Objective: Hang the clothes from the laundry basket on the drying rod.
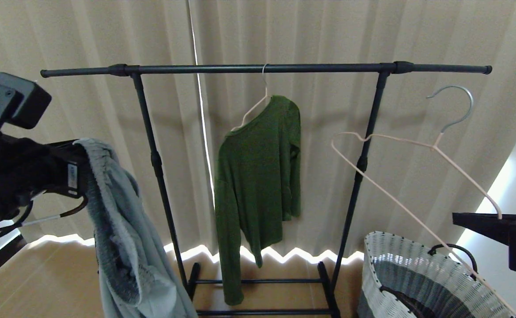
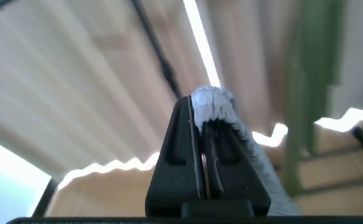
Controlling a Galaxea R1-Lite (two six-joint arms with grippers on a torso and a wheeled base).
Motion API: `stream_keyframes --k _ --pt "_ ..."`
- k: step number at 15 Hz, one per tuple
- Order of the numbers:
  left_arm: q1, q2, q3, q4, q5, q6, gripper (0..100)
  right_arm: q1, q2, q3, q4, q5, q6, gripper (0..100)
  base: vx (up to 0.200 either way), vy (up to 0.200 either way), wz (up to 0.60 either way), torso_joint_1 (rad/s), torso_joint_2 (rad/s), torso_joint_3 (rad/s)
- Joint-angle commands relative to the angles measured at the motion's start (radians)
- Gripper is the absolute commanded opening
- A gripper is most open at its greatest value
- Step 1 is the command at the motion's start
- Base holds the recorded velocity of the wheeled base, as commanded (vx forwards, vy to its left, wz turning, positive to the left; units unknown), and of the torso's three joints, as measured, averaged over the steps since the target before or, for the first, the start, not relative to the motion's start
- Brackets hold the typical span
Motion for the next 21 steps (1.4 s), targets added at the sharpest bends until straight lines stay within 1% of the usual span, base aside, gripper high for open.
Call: stream_keyframes --k 1,2,3,4,5,6,9,11,12,14,16,17,19,21 --pt "-0.001 0.14 -0.184 0.126 0.016 -0.061 0 0.145 0.011 0.049 -0.082 -0.001 0.031 0 0.0 0.0 0.0 0.0 0.0 0.0" --pt "-0.029 0.168 -0.31 0.279 0.015 -0.154 0 0.183 0.011 0.078 -0.114 -0.002 0.047 0 0.0 0.0 0.0 0.0 0.0 0.0" --pt "-0.061 0.172 -0.362 0.353 0.016 -0.219 0 0.194 0.01 0.088 -0.116 -0.001 0.05 0 0.0 0.0 0.0 0.0 0.0 0.0" --pt "-0.115 0.188 -0.453 0.476 0.019 -0.328 0 0.247 0.022 0.077 -0.119 0.002 0.054 0 0.0 0.0 0.0 0.0 0.0 0.0" --pt "-0.124 0.191 -0.471 0.499 0.033 -0.341 0 0.264 0.034 0.071 -0.119 0.001 0.058 0 0.0 0.0 0.0 0.0 0.0 0.0" --pt "-0.133 0.202 -0.499 0.511 0.07 -0.34 0 0.28 0.063 0.057 -0.144 -0.001 0.081 0 0.0 0.0 0.0 0.0 0.0 0.0" --pt "-0.136 0.249 -0.522 0.514 0.122 -0.338 0 0.315 0.106 0.063 -0.205 -0.004 0.104 0 0.0 0.0 0.0 0.0 0.0 0.0" --pt "-0.139 0.304 -0.566 0.508 0.17 -0.337 0 0.399 0.108 0.054 -0.206 -0.006 0.16 0 0.0 0.0 0.0 0.0 0.0 0.0" --pt "-0.156 0.341 -0.619 0.507 0.188 -0.338 0 0.447 0.109 0.045 -0.205 -0.006 0.2 0 0.0 0.0 0.0 0.0 0.0 0.0" --pt "-0.178 0.401 -0.683 0.505 0.22 -0.343 0 0.519 0.108 0.043 -0.206 -0.006 0.255 0 0.0 0.0 0.0 0.0 0.0 0.0" --pt "-0.201 0.472 -0.715 0.473 0.325 -0.345 0 0.603 0.102 0.042 -0.206 -0.006 0.291 0 0.0 0.0 0.0 0.0 0.0 0.0" --pt "-0.219 0.484 -0.714 0.462 0.357 -0.345 0 0.635 0.102 0.042 -0.214 -0.006 0.3 0 0.0 0.0 0.0 0.0 0.0 0.0" --pt "-0.257 0.482 -0.711 0.461 0.355 -0.345 0 0.668 0.112 0.035 -0.256 -0.006 0.324 0 0.0 0.0 0.0 0.0 0.0 0.0" --pt "-0.282 0.482 -0.714 0.461 0.355 -0.355 0 0.688 0.123 0.028 -0.26 -0.006 0.332 0 0.0 0.0 0.0 0.0 0.0 0.0"
